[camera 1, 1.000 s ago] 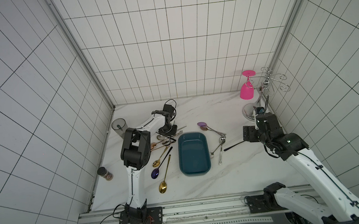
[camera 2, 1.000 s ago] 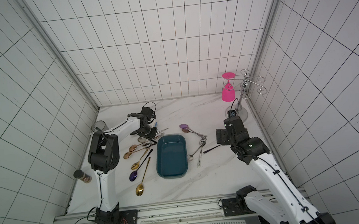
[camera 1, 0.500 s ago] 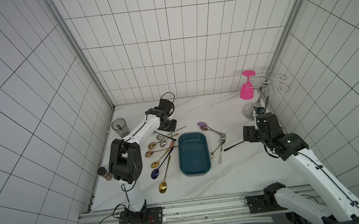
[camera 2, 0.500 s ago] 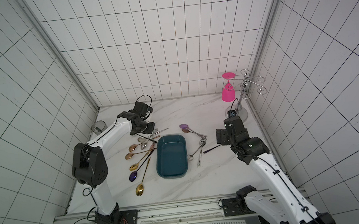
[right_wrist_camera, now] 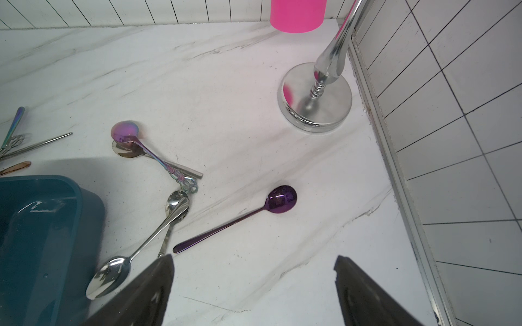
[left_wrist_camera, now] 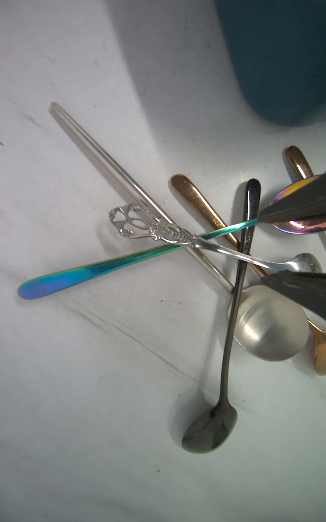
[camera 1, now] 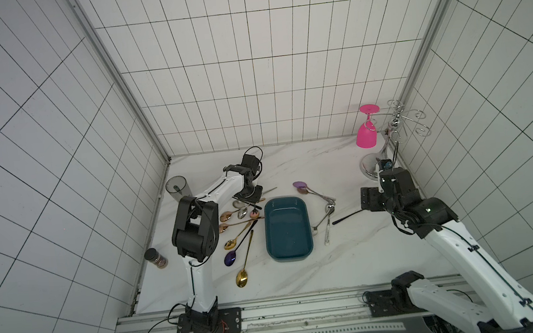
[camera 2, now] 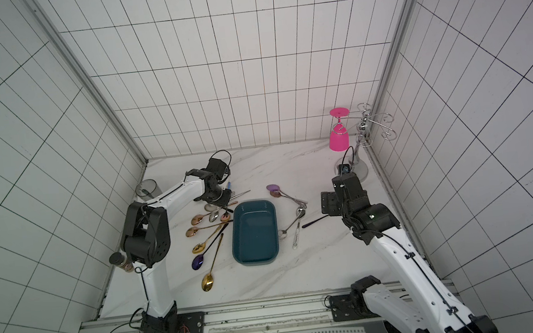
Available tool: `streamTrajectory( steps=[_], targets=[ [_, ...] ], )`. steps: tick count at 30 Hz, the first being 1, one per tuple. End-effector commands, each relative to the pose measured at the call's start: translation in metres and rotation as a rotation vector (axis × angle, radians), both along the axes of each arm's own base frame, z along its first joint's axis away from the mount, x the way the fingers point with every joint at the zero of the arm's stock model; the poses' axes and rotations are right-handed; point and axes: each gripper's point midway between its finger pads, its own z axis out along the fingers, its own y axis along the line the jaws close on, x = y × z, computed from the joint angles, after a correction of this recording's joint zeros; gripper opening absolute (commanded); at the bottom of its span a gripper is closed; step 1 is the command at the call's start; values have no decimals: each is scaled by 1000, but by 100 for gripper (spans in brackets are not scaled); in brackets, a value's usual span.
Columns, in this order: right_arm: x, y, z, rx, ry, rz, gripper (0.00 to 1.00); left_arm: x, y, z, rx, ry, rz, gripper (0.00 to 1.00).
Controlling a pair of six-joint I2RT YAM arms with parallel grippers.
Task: Put the spoon into the storage box
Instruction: Pick up the spoon from the center of the board.
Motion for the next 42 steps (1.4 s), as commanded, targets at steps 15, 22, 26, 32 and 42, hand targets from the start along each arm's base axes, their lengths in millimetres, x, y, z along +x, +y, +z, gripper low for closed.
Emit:
streamTrajectory(
  steps=[15,22,26,32,42],
  targets=[
    [0,-5,-9,-19,12,-18,93,-10,13,-37,104,69,-48,30],
    [0,-5,-9,-18,12,-18,93,-10,13,-41,111,79,-46,21],
    [0,-5,-9,-20,12,-18,92,-11,13,-43,110,86,-47,14],
    [0,-5,-9,-21,13,-18,92,-9,14,-39,107,78,-41,4],
    [0,-6,-9,-22,12,-21,92,-4,5,14,28,-24,-10,0]
  ],
)
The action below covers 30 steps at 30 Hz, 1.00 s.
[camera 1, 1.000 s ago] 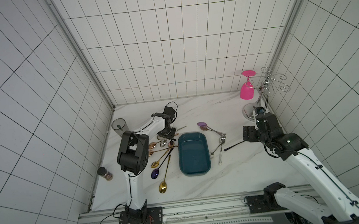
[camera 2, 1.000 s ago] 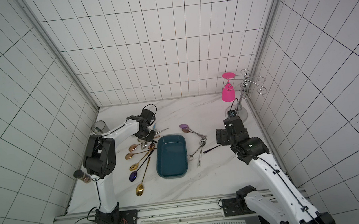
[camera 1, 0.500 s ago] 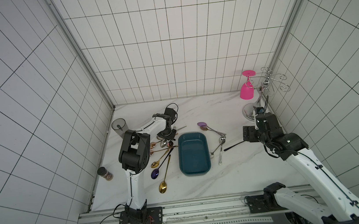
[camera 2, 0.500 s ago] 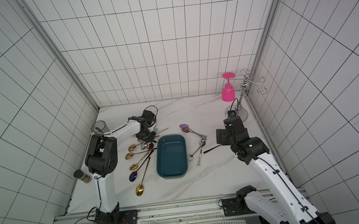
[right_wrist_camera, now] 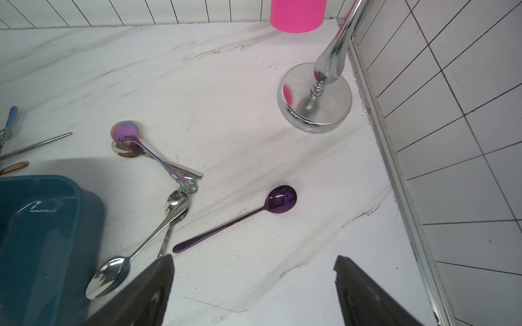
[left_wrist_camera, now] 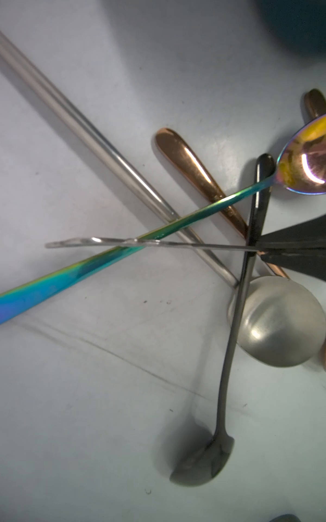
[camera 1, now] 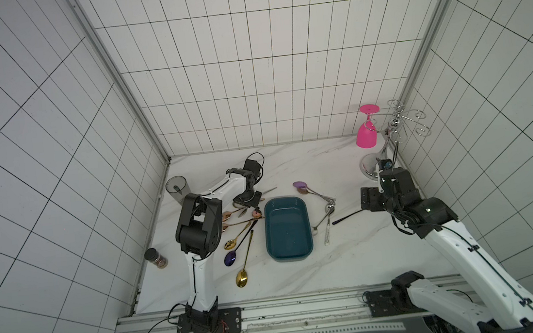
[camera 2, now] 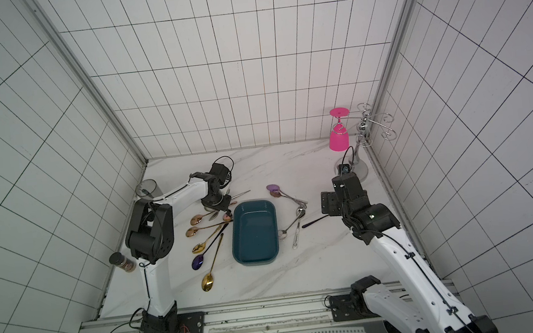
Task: Put the spoon into the storage box
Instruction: Pick up the spoon from the center of the board, then place the spoon in the storage box.
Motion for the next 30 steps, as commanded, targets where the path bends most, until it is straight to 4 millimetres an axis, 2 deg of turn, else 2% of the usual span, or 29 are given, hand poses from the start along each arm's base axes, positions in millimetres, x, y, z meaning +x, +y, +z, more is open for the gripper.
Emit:
streamTrajectory(
  steps=[1,6,10,16,19,23,30],
  targets=[
    [0,-6,-9,-22,12,-20,93,3,-10,42,-76,-84,17,0],
    [1,-5,-11,-25,20,-19,92,-8,-23,74,-186,-126,30,0],
    [1,-5,-14,-27,28,-18,93,-23,-39,102,-348,-149,54,0],
    [3,-4,-16,-33,40,-15,93,-60,-68,144,-670,-130,112,0],
    [2,-4,-17,-35,42,-15,92,-82,-82,157,-825,-75,131,0],
    [3,-4,-18,-36,47,-14,93,-104,-97,160,-976,19,160,0],
    [4,-3,-21,-36,59,-11,93,-131,-122,140,-1032,131,150,0]
  ],
)
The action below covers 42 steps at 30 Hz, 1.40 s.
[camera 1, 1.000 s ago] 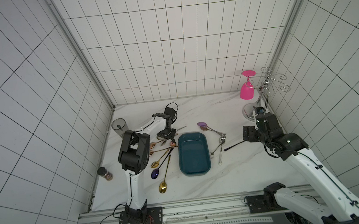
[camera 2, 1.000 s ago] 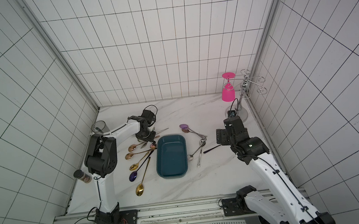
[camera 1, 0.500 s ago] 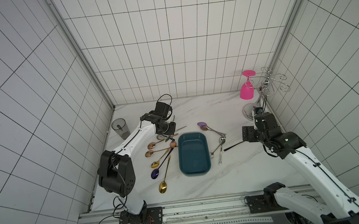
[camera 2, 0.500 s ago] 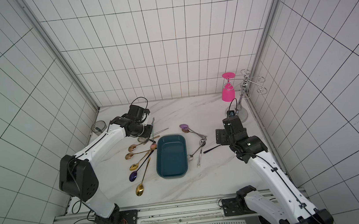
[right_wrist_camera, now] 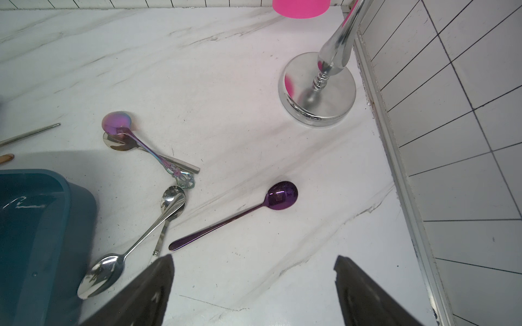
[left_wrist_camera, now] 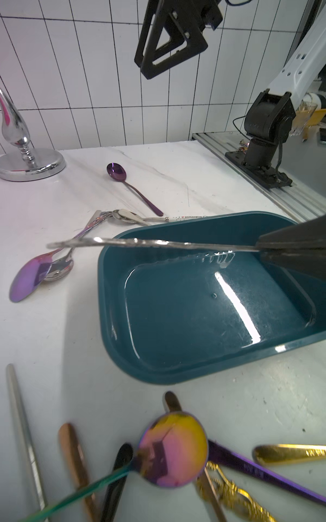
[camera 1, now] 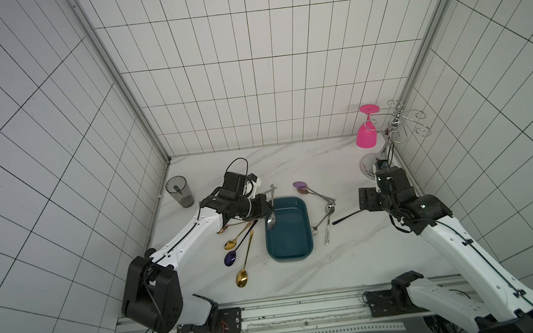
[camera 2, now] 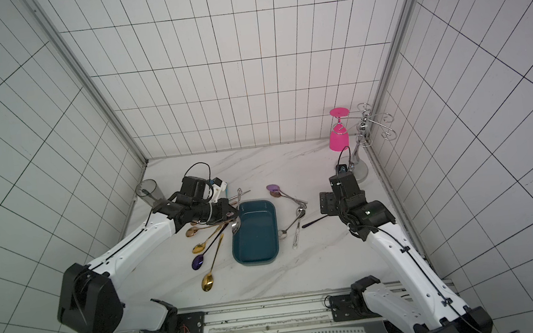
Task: Put the spoon into the storage box
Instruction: Place the spoon in the storage box.
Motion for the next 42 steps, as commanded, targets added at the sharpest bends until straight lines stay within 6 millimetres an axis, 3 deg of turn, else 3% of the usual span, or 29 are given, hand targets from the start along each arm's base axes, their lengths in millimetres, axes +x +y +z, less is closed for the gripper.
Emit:
streamTrajectory(
  steps=[1,12,23,28,33,42],
  targets=[
    [0,-4,-10,-20,20,-10,93,-6,-23,9,-90,7,-36,0],
    [0,-4,-12,-19,27,-8,93,1,-3,-54,55,74,95,0],
    [0,0,-15,-10,41,8,92,0,-6,-83,104,132,114,2],
    [0,2,-16,-9,47,15,93,-2,-7,-81,108,124,111,19],
    [3,4,-20,-16,65,25,93,0,-4,-65,104,68,117,30],
    [16,18,-19,-9,106,71,87,5,-3,-14,45,-90,67,47]
  ],
)
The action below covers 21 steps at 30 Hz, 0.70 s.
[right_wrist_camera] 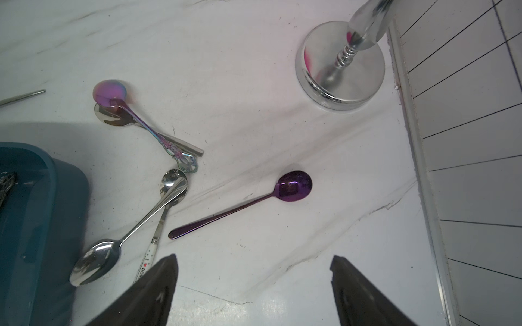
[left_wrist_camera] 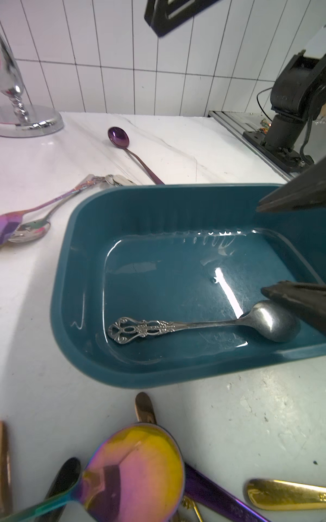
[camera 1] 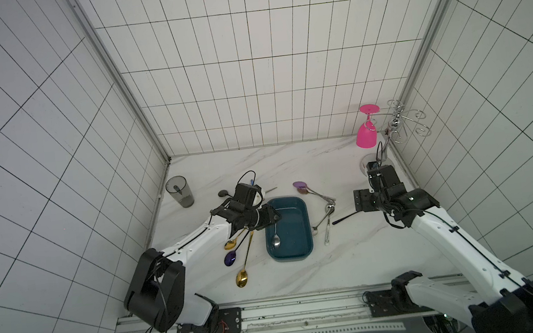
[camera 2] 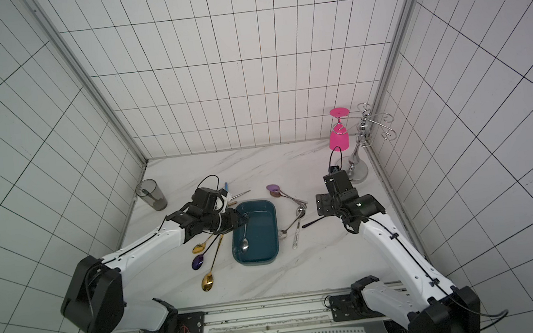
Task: Put the spoon into the storage box
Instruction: Place the spoon in the storage box, then pick up the spoon from the center of the board.
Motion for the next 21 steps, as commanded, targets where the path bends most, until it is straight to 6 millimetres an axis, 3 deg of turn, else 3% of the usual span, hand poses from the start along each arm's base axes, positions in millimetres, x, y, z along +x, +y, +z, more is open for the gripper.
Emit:
streamTrajectory(
  steps=[1,6,21],
  targets=[
    [11,9,12,22,-8,26,87,8,2,30,-32,-102,-27,49],
    [31,28,8,38,22,70,84,22,30,50,-12,-215,5,58],
    [93,88,-33,56,127,189,76,55,129,94,105,-452,193,89]
  ],
)
